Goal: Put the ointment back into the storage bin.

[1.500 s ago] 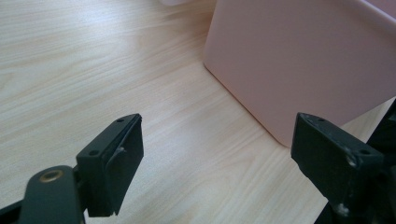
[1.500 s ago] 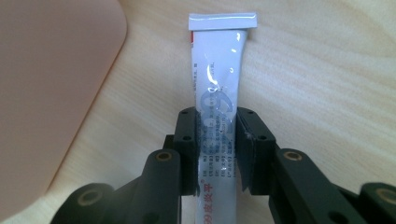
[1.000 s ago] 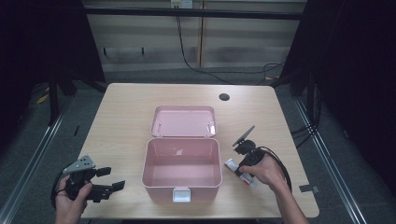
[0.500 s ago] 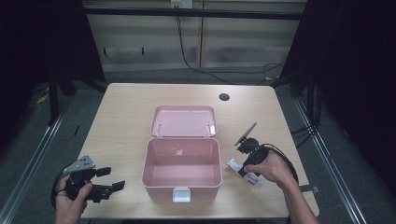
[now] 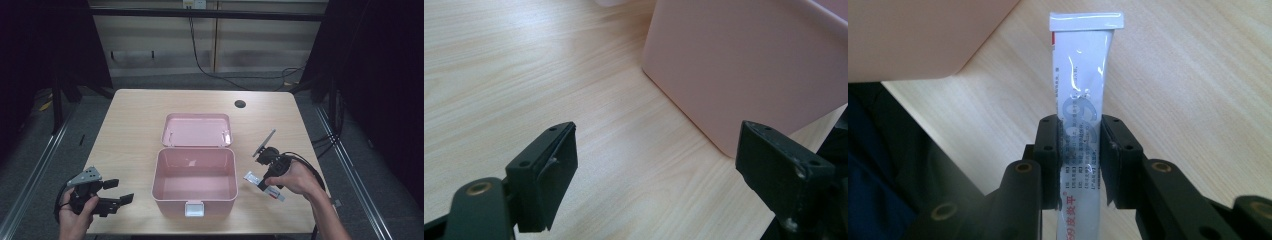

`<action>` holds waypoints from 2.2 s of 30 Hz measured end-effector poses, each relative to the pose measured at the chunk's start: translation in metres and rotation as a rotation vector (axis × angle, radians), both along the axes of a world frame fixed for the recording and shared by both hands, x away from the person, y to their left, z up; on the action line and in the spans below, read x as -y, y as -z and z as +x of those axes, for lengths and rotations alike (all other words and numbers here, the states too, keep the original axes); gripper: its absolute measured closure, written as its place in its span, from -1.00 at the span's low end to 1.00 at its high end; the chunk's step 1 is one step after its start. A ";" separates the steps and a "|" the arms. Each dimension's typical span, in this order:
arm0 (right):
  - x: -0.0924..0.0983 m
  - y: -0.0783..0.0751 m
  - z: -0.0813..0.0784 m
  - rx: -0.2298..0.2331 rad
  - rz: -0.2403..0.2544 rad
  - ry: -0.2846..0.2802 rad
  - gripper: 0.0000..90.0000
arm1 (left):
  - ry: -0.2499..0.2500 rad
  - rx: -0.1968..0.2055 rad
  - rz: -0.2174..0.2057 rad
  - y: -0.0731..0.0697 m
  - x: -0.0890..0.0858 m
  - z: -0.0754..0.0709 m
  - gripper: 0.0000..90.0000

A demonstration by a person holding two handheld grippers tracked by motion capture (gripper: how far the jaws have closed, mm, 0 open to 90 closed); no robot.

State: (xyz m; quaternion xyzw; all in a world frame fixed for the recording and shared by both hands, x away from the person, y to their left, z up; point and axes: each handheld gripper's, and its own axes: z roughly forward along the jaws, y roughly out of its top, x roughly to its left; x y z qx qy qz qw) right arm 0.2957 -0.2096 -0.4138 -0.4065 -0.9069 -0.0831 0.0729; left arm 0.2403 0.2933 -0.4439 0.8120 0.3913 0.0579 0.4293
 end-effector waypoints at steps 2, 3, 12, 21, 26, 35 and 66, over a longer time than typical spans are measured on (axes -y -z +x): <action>0.000 -0.002 0.000 0.005 -0.003 0.010 0.60 | 0.000 0.000 0.000 0.000 0.000 0.000 -0.62; 0.000 -0.004 -0.001 -0.001 0.002 0.009 0.60 | 0.000 0.000 0.000 0.000 0.000 0.000 -0.62; 0.002 -0.015 -0.003 -0.012 0.004 -0.007 0.60 | 0.001 -0.003 0.000 0.000 0.000 0.000 -0.62; 0.002 -0.023 -0.004 -0.026 0.022 -0.035 0.60 | 0.002 -0.004 0.003 0.000 0.001 0.000 -0.62; 0.002 -0.028 -0.005 -0.037 0.020 -0.047 0.60 | 0.001 -0.004 0.003 0.001 0.001 0.000 -0.62; 0.005 -0.035 -0.005 -0.057 0.034 -0.050 0.60 | 0.001 -0.005 0.003 0.001 0.001 0.000 -0.62; -0.001 -0.099 -0.009 0.049 0.101 -0.139 0.60 | -0.004 -0.005 0.004 0.000 0.000 0.000 -0.62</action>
